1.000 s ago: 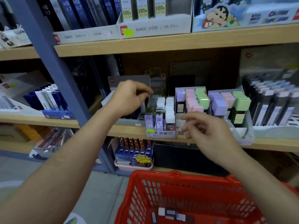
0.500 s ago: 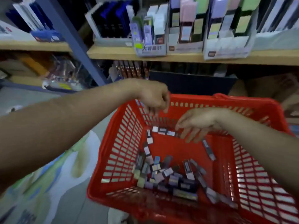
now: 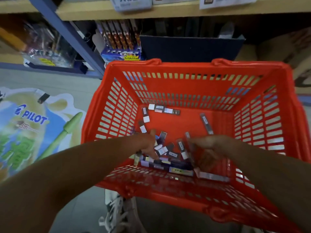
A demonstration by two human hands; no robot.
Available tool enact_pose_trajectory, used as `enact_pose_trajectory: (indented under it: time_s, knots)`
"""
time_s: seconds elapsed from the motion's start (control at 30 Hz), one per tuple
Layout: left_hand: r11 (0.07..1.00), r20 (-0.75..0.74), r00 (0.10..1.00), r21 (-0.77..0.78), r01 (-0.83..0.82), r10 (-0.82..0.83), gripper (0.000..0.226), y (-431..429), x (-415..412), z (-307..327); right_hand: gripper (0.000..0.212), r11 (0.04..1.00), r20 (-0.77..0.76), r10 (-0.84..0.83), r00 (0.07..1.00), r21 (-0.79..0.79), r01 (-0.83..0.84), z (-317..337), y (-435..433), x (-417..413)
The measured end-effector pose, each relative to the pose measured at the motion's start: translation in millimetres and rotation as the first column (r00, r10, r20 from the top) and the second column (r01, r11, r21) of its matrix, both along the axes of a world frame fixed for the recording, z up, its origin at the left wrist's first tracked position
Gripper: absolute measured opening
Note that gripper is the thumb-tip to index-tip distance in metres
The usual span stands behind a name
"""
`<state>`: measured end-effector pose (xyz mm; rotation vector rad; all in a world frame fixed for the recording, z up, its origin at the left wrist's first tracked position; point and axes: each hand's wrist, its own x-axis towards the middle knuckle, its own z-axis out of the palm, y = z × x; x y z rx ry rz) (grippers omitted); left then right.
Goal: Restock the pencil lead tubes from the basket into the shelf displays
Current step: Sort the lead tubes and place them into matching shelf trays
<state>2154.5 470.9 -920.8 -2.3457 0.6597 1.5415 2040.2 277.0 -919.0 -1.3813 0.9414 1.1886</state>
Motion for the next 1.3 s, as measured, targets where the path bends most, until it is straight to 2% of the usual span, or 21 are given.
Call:
enact_pose_trajectory:
  time_s: [0.07, 0.17, 0.27, 0.33, 0.43, 0.5, 0.57, 0.7, 0.77, 0.83, 0.9, 0.97, 1.03, 1.13, 1.3]
  knots:
    - [0.986, 0.026, 0.994, -0.133, -0.100, 0.104, 0.108, 6.4, -5.2, -8.2, 0.066, 0.992, -0.029, -0.091, 0.995, 0.085, 0.094, -4.4, 14.0, 6.4]
    - [0.939, 0.083, 0.976, -0.300, -0.169, 0.202, 0.122, 9.7, -11.3, -16.5, 0.059, 0.957, -0.066, -0.168, 0.984, 0.230, 0.178, -7.5, 31.5, 17.9]
    - [0.910, 0.032, 0.953, -0.309, -0.277, 0.301, 0.115, 4.6, -12.1, -12.4, 0.058, 0.928, -0.057, -0.247, 0.967, 0.272, 0.253, -17.9, 42.4, 24.1]
    - [0.873, 0.003, 0.927, -0.335, -0.354, 0.376, 0.108, 5.0, -4.9, -16.5, 0.066, 0.912, -0.045, -0.308, 0.950, 0.270, 0.309, -19.3, 48.2, 27.0]
    - [0.752, -0.077, 0.822, -0.361, -0.551, 0.565, 0.103, 6.4, 7.5, -19.3, 0.063, 0.880, 0.000, -0.410, 0.912, 0.264, 0.396, -22.2, 50.6, 34.8]
    - [0.709, -0.089, 0.783, -0.370, -0.600, 0.615, 0.100, 5.0, 12.9, -18.7, 0.057, 0.900, 0.052, -0.392, 0.918, 0.228, 0.371, -23.3, 48.6, 39.9]
    - [0.716, -0.037, 0.803, -0.429, -0.550, 0.595, 0.096, 1.4, 16.4, -19.8, 0.045, 0.930, 0.124, -0.352, 0.928, 0.158, 0.332, -22.2, 48.1, 45.3]
    - [0.785, 0.047, 0.893, -0.499, -0.367, 0.448, 0.103, -14.2, 18.2, -20.7, 0.024, 0.962, 0.283, -0.271, 0.920, 0.046, 0.269, -16.5, 49.6, 54.2]
    - [0.781, 0.021, 0.913, -0.526, -0.337, 0.408, 0.104, -23.0, 16.2, -20.5, 0.027, 0.969, 0.321, -0.239, 0.916, 0.022, 0.245, -15.7, 49.2, 57.8]
    - [0.756, -0.019, 0.905, -0.541, -0.367, 0.426, 0.096, -26.7, 16.1, -21.8, 0.030, 0.980, 0.332, -0.191, 0.924, 0.017, 0.196, -17.4, 47.7, 60.2]
    - [0.728, -0.082, 0.880, -0.530, -0.436, 0.468, 0.078, -24.4, 19.0, -24.3, 0.022, 0.989, 0.359, -0.148, 0.922, 0.033, 0.146, -18.5, 46.5, 62.0]
    - [0.685, -0.151, 0.844, -0.519, -0.511, 0.515, 0.057, -18.8, 24.4, -25.2, 0.012, 0.988, 0.366, -0.156, 0.917, 0.067, 0.141, -18.7, 46.5, 63.8]
    - [0.660, -0.200, 0.826, -0.515, -0.546, 0.528, 0.041, -14.9, 29.4, -21.4, 0.012, 0.975, 0.349, -0.216, 0.912, 0.128, 0.182, -20.2, 45.8, 64.4]
    - [0.636, -0.216, 0.812, -0.526, -0.565, 0.542, 0.031, -15.2, 35.9, -11.7, 0.012, 0.959, 0.344, -0.262, 0.902, 0.197, 0.204, -20.9, 39.7, 64.5]
    - [0.565, -0.262, 0.774, -0.557, -0.609, 0.576, 0.016, -16.2, 46.0, 14.7, 0.019, 0.937, 0.309, -0.227, 0.924, 0.328, 0.121, -11.9, 12.8, 71.5]
